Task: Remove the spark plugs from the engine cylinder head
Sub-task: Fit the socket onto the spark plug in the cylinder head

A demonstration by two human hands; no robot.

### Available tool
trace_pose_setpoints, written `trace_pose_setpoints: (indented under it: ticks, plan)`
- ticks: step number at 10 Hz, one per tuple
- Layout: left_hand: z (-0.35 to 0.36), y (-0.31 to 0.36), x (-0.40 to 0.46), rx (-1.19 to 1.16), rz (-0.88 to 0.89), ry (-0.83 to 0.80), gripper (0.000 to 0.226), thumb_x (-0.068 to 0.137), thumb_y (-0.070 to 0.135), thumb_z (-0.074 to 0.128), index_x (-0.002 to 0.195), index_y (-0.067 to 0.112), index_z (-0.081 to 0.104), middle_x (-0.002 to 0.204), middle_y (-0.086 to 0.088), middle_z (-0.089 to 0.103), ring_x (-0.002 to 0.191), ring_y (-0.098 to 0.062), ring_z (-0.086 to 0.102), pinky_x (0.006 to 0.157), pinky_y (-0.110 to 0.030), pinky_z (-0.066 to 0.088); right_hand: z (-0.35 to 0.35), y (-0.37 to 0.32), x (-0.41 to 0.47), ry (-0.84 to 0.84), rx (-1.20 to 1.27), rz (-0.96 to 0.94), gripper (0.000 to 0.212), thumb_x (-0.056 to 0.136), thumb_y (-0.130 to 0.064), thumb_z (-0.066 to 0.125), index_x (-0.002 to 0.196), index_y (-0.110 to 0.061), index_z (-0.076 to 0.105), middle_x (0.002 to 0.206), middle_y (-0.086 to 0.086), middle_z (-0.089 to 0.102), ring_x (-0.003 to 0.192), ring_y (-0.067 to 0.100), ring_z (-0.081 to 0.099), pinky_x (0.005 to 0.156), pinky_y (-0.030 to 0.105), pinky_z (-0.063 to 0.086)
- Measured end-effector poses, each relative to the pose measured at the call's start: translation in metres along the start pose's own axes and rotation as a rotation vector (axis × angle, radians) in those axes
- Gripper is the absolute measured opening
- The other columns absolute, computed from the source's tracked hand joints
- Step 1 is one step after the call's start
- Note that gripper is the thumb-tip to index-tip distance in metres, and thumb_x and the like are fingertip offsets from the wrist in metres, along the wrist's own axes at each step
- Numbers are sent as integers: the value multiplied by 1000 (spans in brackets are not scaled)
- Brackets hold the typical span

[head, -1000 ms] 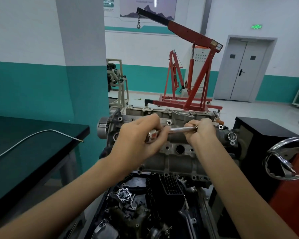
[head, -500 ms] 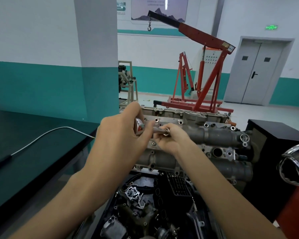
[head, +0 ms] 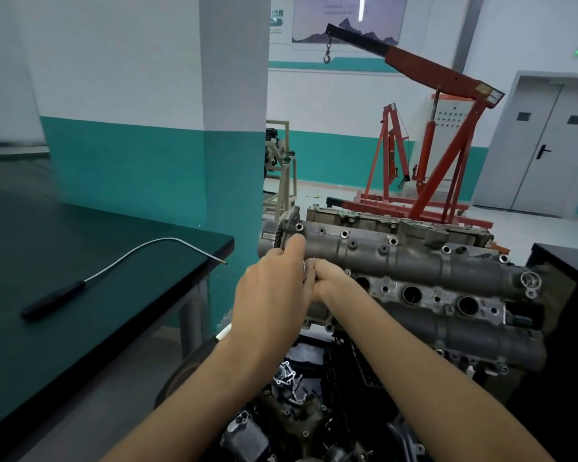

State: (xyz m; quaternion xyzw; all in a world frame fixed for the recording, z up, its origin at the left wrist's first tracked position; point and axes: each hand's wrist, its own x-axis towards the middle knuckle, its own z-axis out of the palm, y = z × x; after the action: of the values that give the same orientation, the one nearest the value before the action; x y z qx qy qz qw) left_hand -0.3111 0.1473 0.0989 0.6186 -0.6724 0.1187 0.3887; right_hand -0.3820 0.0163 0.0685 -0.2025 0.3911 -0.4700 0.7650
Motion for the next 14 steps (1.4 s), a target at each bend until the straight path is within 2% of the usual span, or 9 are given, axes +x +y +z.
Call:
trace_pose_setpoints:
  ticks: [3, 5, 6, 7, 9, 11, 12, 13, 14]
  plan:
    - [59, 0, 20, -59, -117, -59, 23, 96, 28, 46, 88, 17, 29, 81, -5, 55, 81, -31, 58, 58, -31, 30, -4, -5, -19, -106, -231, 136, 33, 95, -13, 33, 63, -11, 42, 55, 3, 48, 55, 14, 44, 51, 24, 38]
    - [81, -2, 30, -765, -432, -210, 33, 94, 42, 48, 101, 10, 50, 83, -4, 60, 72, -18, 58, 64, -32, 48, -48, 23, -28, -189, -379, 33, 50, 91, -55, 36, 82, -13, 61, 73, 5, 62, 71, 20, 57, 70, 31, 43]
    - [73, 3, 32, -1422, -898, -323, 34, 99, 36, 41, 94, 5, 55, 67, -7, 52, 51, -13, 50, 45, -23, 45, -59, 32, -38, -288, -493, 115, 73, 87, -69, 26, 85, -8, 66, 74, 14, 64, 65, 27, 64, 67, 33, 50]
    - [73, -6, 27, -1621, -936, -397, 38, 101, 35, 35, 94, 7, 59, 73, -10, 58, 62, -19, 53, 50, -27, 49, -65, 15, -60, -354, -597, 164, 78, 84, -74, 18, 78, -6, 55, 61, 8, 52, 45, 17, 51, 50, 23, 46]
    - [87, -47, 8, -977, -153, -280, 31, 97, 10, 39, 100, 31, 61, 103, 20, 64, 99, 2, 56, 85, -10, 39, -44, -51, -99, -128, -1987, -382, 19, 90, -27, 57, 82, -10, 52, 67, 0, 61, 58, 16, 60, 53, 26, 48]
    - [115, -59, 30, -735, 120, -218, 18, 90, 7, 60, 107, 9, 65, 98, 9, 67, 93, -8, 60, 82, -24, 46, -20, -63, -98, 394, -2653, -1383, 17, 89, -13, 48, 104, -15, 57, 109, 5, 61, 109, 25, 50, 107, 38, 22]
    - [128, -66, 28, -717, 151, -74, 16, 86, 15, 65, 101, 19, 69, 83, 32, 64, 81, 13, 57, 70, -10, 44, -26, -51, -98, 478, -2624, -1244, 10, 87, -19, 52, 96, -17, 56, 100, 4, 63, 90, 23, 52, 88, 32, 32]
    - [137, -49, 11, -815, -53, 96, 21, 78, 18, 65, 88, 37, 67, 75, 27, 66, 74, 11, 58, 67, -15, 49, -31, -26, -98, 149, -2233, -681, 15, 89, -28, 53, 94, -14, 55, 85, 1, 59, 72, 19, 58, 64, 26, 40]
    - [137, -24, 0, -1146, -251, 150, 18, 72, 22, 55, 80, 32, 67, 79, 9, 68, 82, -17, 63, 78, -41, 53, -29, -6, -100, -351, -1251, 90, 15, 93, -19, 51, 95, -4, 50, 72, 5, 55, 58, 14, 58, 57, 24, 51]
